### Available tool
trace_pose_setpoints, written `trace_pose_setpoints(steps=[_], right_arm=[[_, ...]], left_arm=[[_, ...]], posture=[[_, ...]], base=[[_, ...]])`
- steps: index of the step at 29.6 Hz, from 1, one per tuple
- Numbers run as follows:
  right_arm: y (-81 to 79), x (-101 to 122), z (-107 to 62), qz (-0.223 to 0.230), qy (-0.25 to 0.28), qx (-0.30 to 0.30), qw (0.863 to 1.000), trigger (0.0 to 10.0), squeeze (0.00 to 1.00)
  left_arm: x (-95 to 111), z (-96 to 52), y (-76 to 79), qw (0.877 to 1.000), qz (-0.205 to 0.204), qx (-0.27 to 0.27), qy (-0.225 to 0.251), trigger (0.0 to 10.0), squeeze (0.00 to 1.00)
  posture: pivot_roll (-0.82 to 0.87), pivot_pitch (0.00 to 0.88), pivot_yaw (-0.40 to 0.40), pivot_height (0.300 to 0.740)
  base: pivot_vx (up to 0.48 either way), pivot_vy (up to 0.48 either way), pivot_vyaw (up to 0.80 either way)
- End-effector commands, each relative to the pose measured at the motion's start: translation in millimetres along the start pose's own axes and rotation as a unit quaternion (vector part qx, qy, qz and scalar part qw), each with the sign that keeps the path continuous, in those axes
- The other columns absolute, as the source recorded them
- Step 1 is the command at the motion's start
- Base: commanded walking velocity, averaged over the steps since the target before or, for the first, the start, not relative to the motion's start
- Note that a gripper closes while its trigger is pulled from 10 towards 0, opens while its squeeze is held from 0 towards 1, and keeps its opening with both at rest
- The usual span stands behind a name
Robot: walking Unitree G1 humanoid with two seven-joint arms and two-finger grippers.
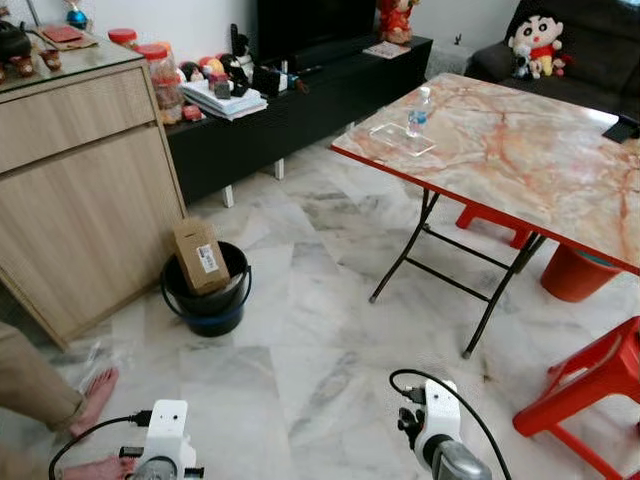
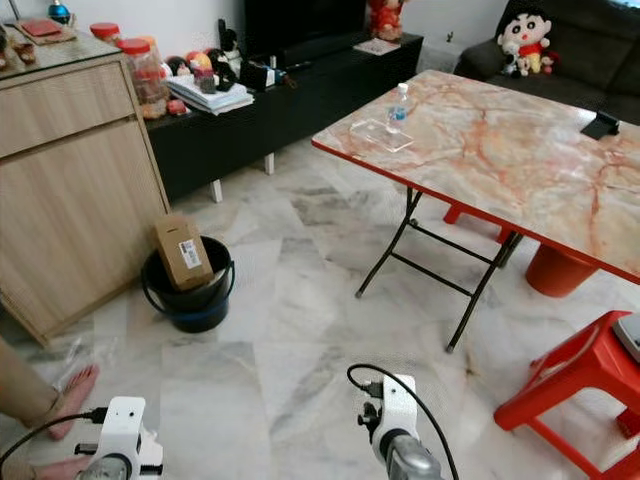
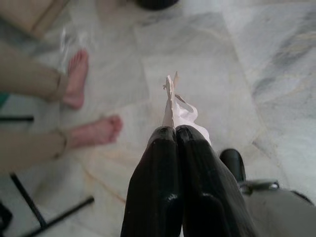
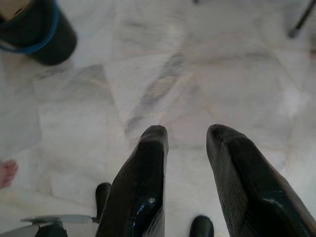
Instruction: Picking trash to rubbish bin
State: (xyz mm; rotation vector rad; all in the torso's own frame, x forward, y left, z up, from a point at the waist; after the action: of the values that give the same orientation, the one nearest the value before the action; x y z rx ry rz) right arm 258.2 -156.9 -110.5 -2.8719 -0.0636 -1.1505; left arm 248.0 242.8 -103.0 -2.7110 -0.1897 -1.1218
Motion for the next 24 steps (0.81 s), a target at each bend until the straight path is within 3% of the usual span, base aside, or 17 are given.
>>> trace_pose_setpoints(steps=[1,8,13,19,24], right_arm=[[10.4,-3.5,-1.8,0.004,-0.003,-0.014,1.000,10.0,0.00],[15.1,-8.2,-3.3,-0.010,-0.010,-0.019,1.000,10.0,0.00],[13.5,-8.6,-3.2,-0.013,-0.010,-0.017,1.000,10.0,0.00],[8.9,-8.7,-2.5,-0.021,-0.014,-0.008,1.000,10.0,0.00],[7.4,-7.7,-2.0,-0.023,-0.013,-0.008,1.000,10.0,0.00]], left_arm=[[6.3,1.9,6.7,1.000,0.005,-0.010,0.001,10.0,0.00],[1.5,0.8,3.7,1.000,0.001,-0.005,-0.003,10.0,0.00],[-4.2,-0.6,0.8,1.000,0.000,-0.001,-0.008,10.0,0.00],[-7.6,-1.6,-3.5,1.000,-0.009,0.008,-0.010,10.0,0.00],[-9.8,-2.3,-8.5,1.000,-0.011,0.013,-0.011,10.0,0.00]], posture=[[-0.06,0.000,-0.040,0.740],[-0.06,0.000,-0.044,0.740],[-0.05,0.000,-0.051,0.740],[-0.02,0.000,-0.066,0.740],[-0.01,0.000,-0.071,0.740]], base=[[0.281,0.000,0.00],[0.292,0.000,0.00],[0.307,0.000,0.72],[0.314,0.000,0.15],[0.315,0.000,0.66]])
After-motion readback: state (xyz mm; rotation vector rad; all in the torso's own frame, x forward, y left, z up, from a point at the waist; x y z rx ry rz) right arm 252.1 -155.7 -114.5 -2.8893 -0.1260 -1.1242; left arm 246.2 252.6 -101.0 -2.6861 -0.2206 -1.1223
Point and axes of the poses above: a point about 5 cm out from each wrist's last joint towards the gripper, its own z axis pointing out of the wrist towards the gripper, its own x axis along the axis of the wrist's last joint, y = z × x, the point moved 6 cm from there along z, pointing out of the wrist towards the gripper, and after that the axes turned 10 degrees about -z, right-handed, at the moved point
